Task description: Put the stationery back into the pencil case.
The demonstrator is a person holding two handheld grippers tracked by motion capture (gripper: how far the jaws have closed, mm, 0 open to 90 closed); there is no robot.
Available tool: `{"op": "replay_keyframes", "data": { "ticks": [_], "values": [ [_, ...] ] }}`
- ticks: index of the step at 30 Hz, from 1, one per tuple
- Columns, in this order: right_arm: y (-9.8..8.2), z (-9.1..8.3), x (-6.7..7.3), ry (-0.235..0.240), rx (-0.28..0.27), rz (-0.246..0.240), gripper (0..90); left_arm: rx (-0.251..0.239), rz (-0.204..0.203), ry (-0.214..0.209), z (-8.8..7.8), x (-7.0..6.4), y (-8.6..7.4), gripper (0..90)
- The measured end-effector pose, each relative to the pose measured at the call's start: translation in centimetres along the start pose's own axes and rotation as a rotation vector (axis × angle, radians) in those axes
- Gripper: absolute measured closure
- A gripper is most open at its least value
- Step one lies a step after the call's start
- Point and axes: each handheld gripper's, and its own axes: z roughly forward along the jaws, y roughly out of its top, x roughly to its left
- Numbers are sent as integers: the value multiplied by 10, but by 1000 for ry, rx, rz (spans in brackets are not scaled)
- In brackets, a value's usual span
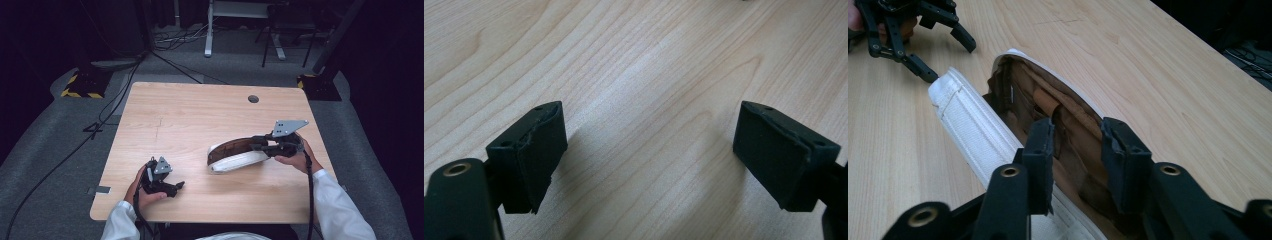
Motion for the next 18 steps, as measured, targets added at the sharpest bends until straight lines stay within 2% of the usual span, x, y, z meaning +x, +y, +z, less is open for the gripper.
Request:
{"op": "replay_keyframes", "data": {
  "ticks": [10,13,18],
  "values": [
    [-7,-19,-2,-65,-16,31,516,0,0,0,0,0,0,144],
    [-10,-30,-2,-112,-11,48,444,0,0,0,0,0,0,145],
    [-15,-44,0,-153,-9,51,395,0,0,0,0,0,0,144]
  ]
}}
